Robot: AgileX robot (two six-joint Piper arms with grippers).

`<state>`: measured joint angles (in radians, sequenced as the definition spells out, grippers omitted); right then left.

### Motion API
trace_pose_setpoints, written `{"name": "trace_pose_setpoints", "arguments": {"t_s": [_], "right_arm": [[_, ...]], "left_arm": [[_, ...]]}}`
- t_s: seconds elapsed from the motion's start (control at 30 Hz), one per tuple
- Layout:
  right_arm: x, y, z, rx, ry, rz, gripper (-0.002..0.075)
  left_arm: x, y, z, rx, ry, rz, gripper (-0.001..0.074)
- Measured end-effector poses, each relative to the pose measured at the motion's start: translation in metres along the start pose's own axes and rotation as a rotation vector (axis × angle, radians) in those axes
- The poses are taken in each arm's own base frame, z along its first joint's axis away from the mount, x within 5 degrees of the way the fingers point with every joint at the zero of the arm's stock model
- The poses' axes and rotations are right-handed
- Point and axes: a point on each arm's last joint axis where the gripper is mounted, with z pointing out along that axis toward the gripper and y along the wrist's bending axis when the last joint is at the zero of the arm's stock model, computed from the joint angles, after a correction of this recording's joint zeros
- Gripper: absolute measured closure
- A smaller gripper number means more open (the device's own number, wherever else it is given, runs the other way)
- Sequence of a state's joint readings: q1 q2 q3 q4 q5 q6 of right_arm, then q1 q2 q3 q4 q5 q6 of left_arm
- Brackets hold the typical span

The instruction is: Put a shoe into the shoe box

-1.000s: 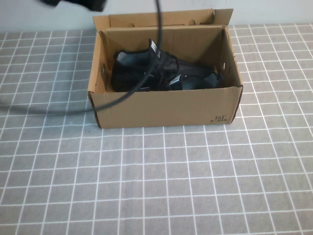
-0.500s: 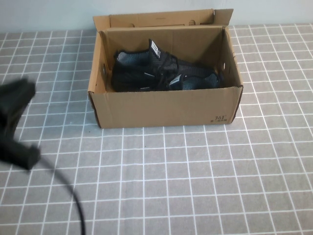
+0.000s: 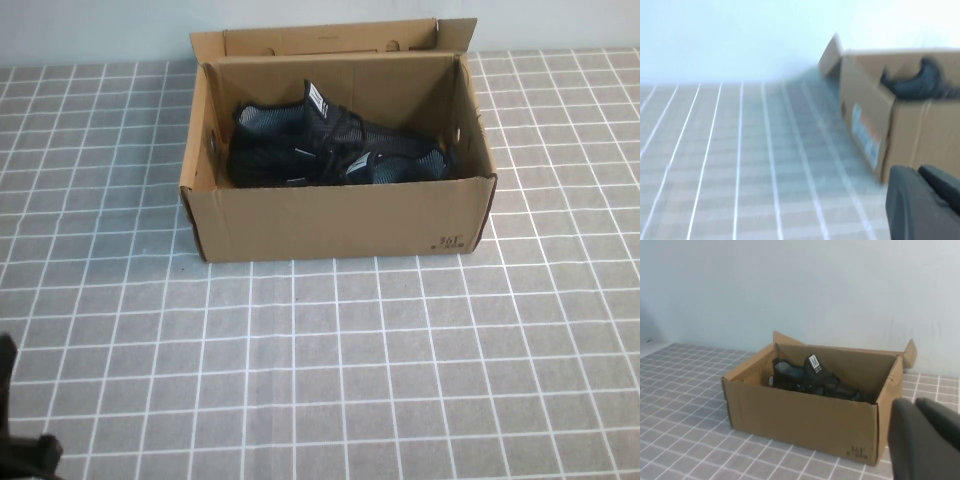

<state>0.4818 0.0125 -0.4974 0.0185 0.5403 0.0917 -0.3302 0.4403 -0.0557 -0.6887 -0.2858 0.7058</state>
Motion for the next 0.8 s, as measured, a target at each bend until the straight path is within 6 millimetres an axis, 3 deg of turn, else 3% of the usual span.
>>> {"name": "trace_pose_setpoints", "arguments": {"t_s": [0.13, 0.3, 0.8], "right_arm": [[0.033, -0.007, 0.023, 0.005, -0.061, 0.007, 0.0742], [0.057, -0.013, 0.035, 0.007, -0.146, 0.017, 0.0742], [0.077, -0.016, 0.04, 0.016, -0.094, 0.022, 0.0743]], "left_arm": [[0.026, 0.001, -0.001, -0.018, 0.086, -0.012, 0.0736], [0.036, -0.003, -0.001, 0.012, 0.184, -0.069, 0.0736], [0.042, -0.007, -0.001, 0.055, 0.25, -0.084, 0.0736]]}}
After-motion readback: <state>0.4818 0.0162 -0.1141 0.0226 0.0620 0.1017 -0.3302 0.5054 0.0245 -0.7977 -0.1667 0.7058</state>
